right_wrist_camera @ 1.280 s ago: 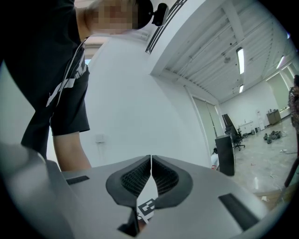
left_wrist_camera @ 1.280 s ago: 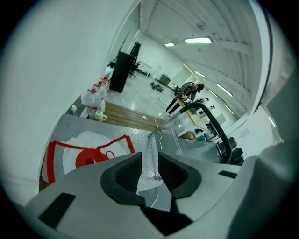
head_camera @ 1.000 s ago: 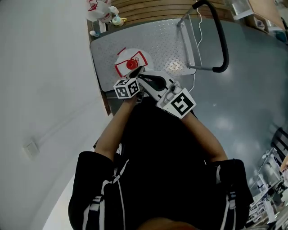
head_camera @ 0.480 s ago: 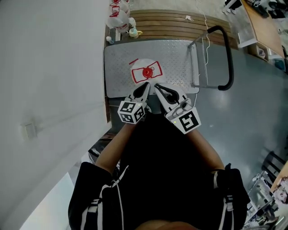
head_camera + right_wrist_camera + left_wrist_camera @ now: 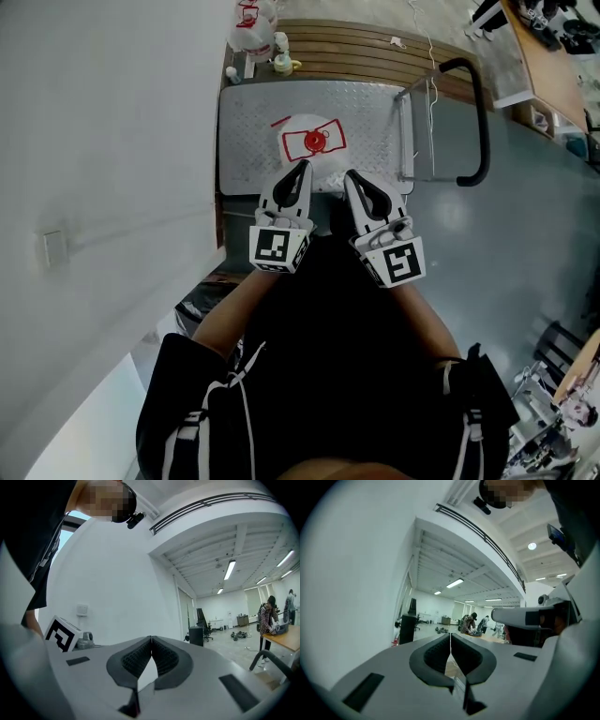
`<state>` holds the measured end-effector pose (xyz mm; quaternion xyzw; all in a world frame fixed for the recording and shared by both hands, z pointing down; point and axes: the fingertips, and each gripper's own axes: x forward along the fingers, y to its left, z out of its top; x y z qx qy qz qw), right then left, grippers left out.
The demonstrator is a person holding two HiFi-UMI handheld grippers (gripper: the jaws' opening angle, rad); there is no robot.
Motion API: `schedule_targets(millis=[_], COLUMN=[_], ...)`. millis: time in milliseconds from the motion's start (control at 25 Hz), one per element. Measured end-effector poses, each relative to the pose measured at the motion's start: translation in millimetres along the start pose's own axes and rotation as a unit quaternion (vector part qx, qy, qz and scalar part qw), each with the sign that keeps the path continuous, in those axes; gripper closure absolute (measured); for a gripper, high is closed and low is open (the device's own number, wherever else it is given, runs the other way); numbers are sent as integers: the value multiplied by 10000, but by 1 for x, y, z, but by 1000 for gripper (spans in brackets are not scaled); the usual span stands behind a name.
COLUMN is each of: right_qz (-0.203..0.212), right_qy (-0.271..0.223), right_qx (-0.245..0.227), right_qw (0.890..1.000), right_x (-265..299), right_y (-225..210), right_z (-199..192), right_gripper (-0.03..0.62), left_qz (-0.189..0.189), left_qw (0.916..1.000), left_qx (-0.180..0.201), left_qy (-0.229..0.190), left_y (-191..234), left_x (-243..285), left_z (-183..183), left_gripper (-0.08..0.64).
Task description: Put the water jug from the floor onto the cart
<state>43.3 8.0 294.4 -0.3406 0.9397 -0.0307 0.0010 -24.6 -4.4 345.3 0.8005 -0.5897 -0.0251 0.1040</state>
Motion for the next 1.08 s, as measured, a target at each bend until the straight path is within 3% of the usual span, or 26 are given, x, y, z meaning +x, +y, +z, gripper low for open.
schedule_targets(millis=[200, 720, 1080], right_qz=[-109, -64, 128], right_qy=[106, 137, -38], right_qx=[-113, -96, 4], right_qw=[9998, 9998, 9999], right_x=[0, 8, 16], right_y=[8, 13, 21], right_z=[-1, -3, 2], right_gripper=[575, 575, 575], left_qz=[30, 48, 474], left_qw=[9994, 9991, 9976], left_qx=[156, 239, 260], left_qy=[-297, -334, -429], left_y=[0, 10, 36], left_x=[-14, -19, -25], left_z=[18, 19, 26], left_gripper=[537, 537, 537])
